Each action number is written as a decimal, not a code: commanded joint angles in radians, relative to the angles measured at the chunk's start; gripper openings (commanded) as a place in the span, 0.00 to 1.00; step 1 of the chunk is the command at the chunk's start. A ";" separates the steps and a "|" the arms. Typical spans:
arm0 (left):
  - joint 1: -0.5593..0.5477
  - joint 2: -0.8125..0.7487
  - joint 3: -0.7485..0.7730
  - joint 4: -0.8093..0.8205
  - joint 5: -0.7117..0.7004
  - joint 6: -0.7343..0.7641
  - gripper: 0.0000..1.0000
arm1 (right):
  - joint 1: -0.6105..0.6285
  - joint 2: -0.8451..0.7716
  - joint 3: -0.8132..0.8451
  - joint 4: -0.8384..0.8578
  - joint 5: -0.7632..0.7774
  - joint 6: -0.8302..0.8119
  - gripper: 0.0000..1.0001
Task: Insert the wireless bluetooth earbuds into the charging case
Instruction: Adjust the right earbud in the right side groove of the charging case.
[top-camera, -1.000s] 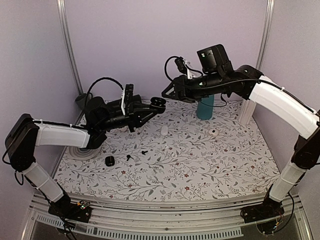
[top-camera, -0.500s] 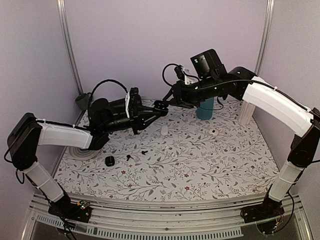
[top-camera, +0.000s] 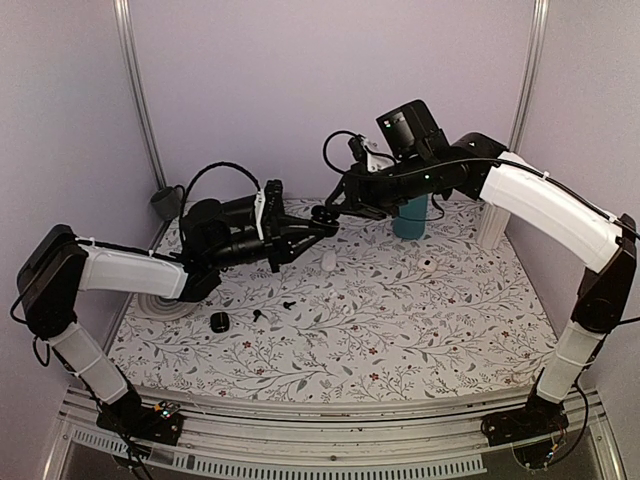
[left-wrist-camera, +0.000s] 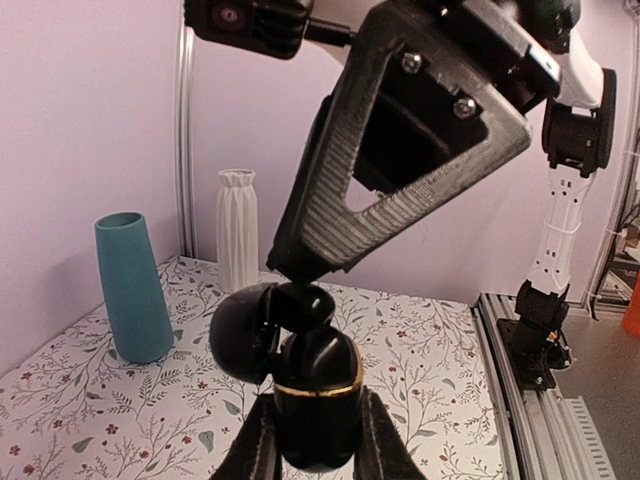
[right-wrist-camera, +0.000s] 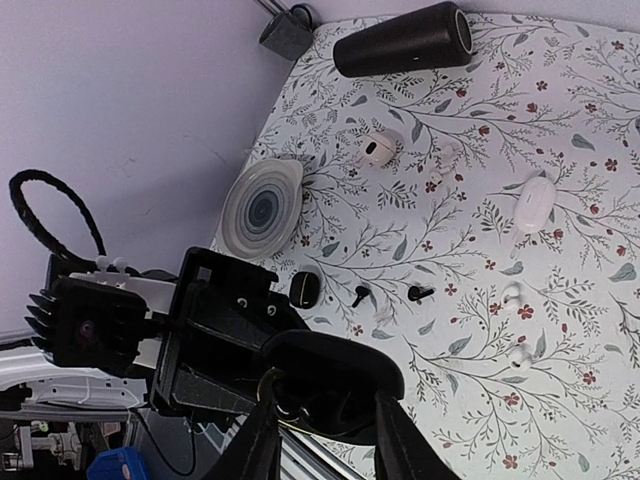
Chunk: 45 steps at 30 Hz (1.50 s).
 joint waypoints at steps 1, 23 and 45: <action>-0.015 0.009 0.022 -0.001 -0.017 0.024 0.00 | -0.003 0.021 0.034 -0.028 0.030 0.010 0.33; -0.025 0.012 0.030 -0.027 -0.016 0.044 0.00 | -0.001 0.050 0.048 -0.017 0.015 0.010 0.33; -0.025 0.007 0.042 -0.041 -0.014 0.052 0.00 | 0.012 0.081 0.063 -0.020 0.008 0.001 0.35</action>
